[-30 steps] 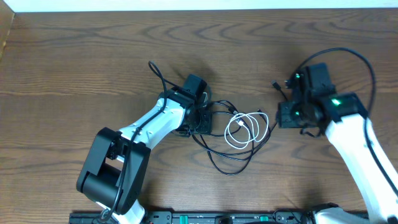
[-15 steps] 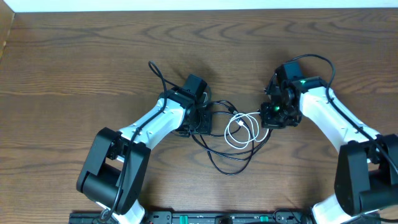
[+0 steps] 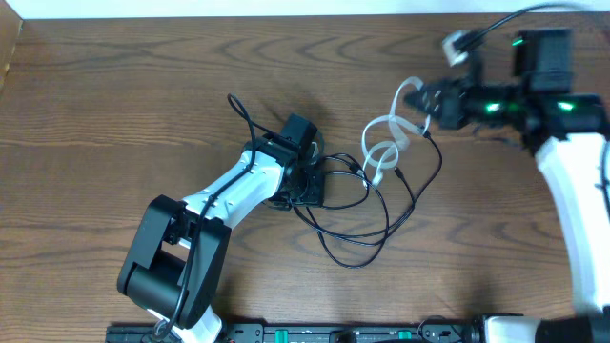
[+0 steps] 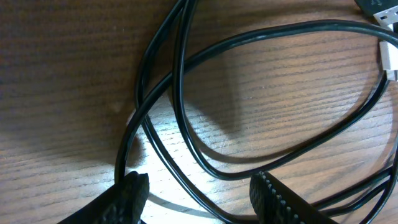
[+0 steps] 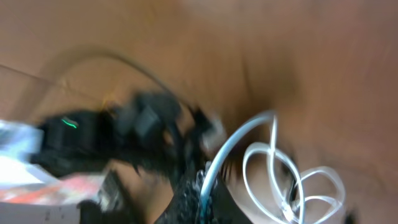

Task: Untangle cables
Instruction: 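Grasp the white cable with the right gripper and pull it up-right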

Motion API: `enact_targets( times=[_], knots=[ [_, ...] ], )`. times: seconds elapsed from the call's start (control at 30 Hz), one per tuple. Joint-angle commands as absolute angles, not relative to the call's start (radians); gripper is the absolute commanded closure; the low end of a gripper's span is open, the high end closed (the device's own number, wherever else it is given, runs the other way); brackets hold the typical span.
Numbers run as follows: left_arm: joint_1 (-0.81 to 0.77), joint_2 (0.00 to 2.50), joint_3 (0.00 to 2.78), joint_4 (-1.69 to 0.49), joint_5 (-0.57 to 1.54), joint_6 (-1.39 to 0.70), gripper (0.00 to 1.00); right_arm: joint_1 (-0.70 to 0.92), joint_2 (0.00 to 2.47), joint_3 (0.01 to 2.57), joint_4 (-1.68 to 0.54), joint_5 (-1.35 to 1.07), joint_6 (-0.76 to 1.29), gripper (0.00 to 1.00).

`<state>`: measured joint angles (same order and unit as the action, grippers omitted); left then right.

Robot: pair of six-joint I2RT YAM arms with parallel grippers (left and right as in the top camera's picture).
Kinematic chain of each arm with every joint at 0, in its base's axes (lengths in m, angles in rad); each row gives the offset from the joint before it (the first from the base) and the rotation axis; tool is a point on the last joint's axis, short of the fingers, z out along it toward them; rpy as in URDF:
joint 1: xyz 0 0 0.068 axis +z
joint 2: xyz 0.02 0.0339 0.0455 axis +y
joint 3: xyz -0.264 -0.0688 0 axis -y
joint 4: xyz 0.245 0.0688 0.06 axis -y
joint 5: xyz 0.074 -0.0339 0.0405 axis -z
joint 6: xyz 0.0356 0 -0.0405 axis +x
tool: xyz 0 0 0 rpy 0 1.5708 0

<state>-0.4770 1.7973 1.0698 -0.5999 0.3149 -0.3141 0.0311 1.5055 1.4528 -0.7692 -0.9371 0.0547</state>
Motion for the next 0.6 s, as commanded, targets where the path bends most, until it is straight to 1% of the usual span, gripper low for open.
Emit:
enact_targets(
  times=[0.0,0.1,0.17,0.4,0.5,0.57],
  knots=[
    [-0.477,1.803,1.062,-0.605,0.305,-0.312,0.43,-0.030,1.401,1.530,-0.592,-1.005,0.233,0.99],
    [-0.477,1.803,1.062,-0.606,0.305,-0.312,0.43,-0.082,1.334,1.531,-0.344,-0.995,0.382,0.99],
    [-0.477,1.803,1.062,-0.606,0.305,-0.312,0.43,-0.108,1.309,1.531,-0.253,-0.967,0.420,0.99],
    [-0.477,1.803,1.062,-0.608,0.305,-0.312,0.43,-0.228,1.280,1.531,-0.245,-0.662,0.442,0.99],
    [-0.477,1.803,1.062,-0.611,0.305,-0.312,0.43,-0.310,1.280,1.531,-0.228,-0.574,0.516,0.99],
    [-0.477,1.803,1.062,-0.612,0.305,-0.312,0.43,-0.350,1.280,1.531,-0.215,-0.562,0.524,0.99]
  ],
)
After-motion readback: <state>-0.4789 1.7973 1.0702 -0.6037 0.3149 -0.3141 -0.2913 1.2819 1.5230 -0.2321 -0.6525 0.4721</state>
